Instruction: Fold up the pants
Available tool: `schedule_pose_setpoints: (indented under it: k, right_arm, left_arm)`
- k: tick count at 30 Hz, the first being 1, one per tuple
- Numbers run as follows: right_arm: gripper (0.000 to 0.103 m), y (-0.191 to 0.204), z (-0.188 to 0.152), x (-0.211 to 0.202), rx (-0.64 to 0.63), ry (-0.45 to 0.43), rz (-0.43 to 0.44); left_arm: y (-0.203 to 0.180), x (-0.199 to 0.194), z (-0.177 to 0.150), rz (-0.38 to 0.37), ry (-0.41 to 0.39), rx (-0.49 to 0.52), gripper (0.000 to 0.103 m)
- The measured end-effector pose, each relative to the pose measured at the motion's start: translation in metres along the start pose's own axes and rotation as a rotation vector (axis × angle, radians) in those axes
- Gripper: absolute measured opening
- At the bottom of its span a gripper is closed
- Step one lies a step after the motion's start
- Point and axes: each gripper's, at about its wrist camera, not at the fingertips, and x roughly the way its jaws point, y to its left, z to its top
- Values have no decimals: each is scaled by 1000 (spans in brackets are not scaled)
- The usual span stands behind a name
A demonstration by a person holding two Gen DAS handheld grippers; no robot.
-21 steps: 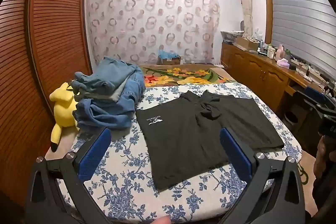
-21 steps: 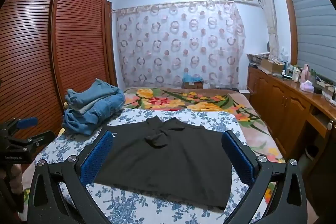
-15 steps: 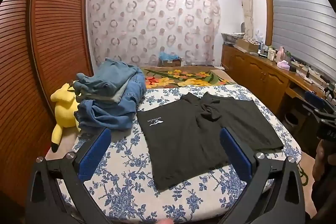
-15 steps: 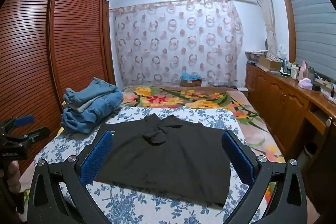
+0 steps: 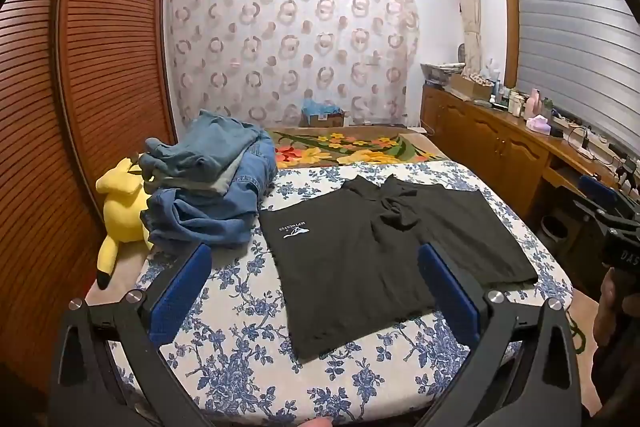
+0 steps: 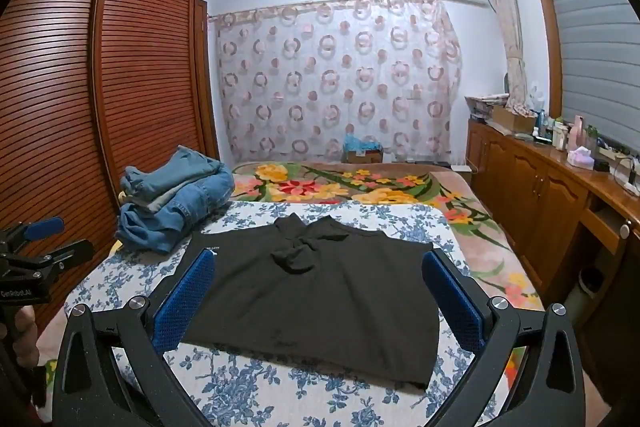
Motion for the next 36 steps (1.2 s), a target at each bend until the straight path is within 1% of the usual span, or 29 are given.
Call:
schedule_pose_setpoints:
  k: [36]
  right_arm:
    - [103, 0, -2, -1, -7, -5, -6]
  left_arm:
    - [3, -6, 3, -1, -4, -4, 103]
